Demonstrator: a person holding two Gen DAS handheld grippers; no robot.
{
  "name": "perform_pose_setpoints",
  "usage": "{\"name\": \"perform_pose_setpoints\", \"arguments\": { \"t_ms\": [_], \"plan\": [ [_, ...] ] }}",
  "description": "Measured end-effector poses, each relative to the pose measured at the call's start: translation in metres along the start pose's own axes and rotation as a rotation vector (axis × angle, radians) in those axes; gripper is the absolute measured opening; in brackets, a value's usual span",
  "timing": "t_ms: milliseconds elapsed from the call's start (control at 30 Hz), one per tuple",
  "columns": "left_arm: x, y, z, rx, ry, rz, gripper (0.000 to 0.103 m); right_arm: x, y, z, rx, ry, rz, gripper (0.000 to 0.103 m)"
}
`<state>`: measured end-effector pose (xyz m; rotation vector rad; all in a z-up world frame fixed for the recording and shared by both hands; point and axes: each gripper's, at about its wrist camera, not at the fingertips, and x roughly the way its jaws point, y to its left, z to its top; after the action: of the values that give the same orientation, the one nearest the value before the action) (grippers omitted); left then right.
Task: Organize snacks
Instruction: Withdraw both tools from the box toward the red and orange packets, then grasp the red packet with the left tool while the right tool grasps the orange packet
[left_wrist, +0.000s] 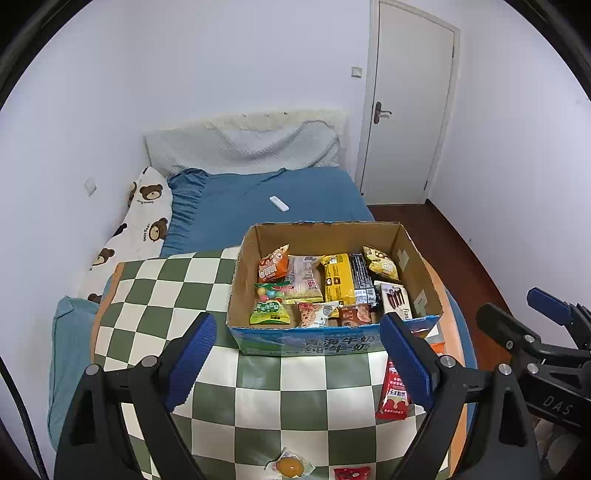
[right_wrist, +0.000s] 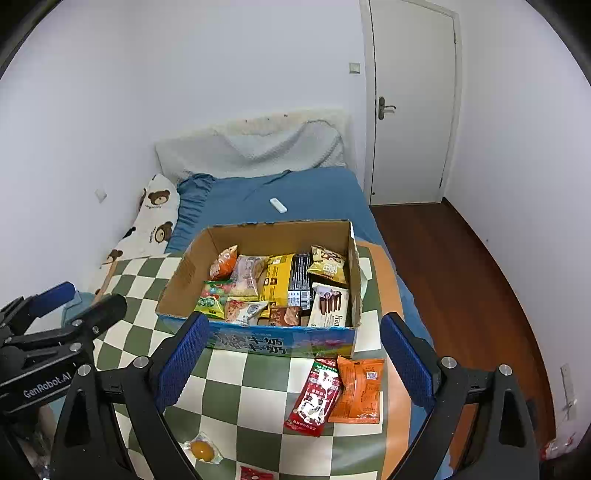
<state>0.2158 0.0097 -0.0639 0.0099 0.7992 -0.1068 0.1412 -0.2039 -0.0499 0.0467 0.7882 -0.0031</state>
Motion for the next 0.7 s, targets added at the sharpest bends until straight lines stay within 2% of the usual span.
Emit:
{"name": "perform_pose_setpoints", "arguments": {
  "t_ms": [367,500,600,633,700],
  "plan": [
    [-0.003,-0.011,0.001,0.010,-0.006,0.003,0.091,0.001,-0.012,-0.007,0.053,0.015,0.042,0.096],
    [0.013,-0.021,-0.003,0.023,0.037,0.005,0.091,0.018,-0.038,-0.015,0.149,0.072,0.107,0.096],
    [0.040,-0.039,-0.013,0.068,0.100,0.006,0.091,0.038,-0.067,-0.029,0.221,0.123,0.116,0.096],
    [0.049,-0.046,-0.016,0.083,0.121,0.003,0.091,0.048,-0.078,-0.037,0.244,0.150,0.115,0.092],
    [0.075,-0.065,-0.028,0.123,0.186,-0.007,0.091,0.068,-0.098,-0.051,0.283,0.202,0.110,0.073]
  ]
}}
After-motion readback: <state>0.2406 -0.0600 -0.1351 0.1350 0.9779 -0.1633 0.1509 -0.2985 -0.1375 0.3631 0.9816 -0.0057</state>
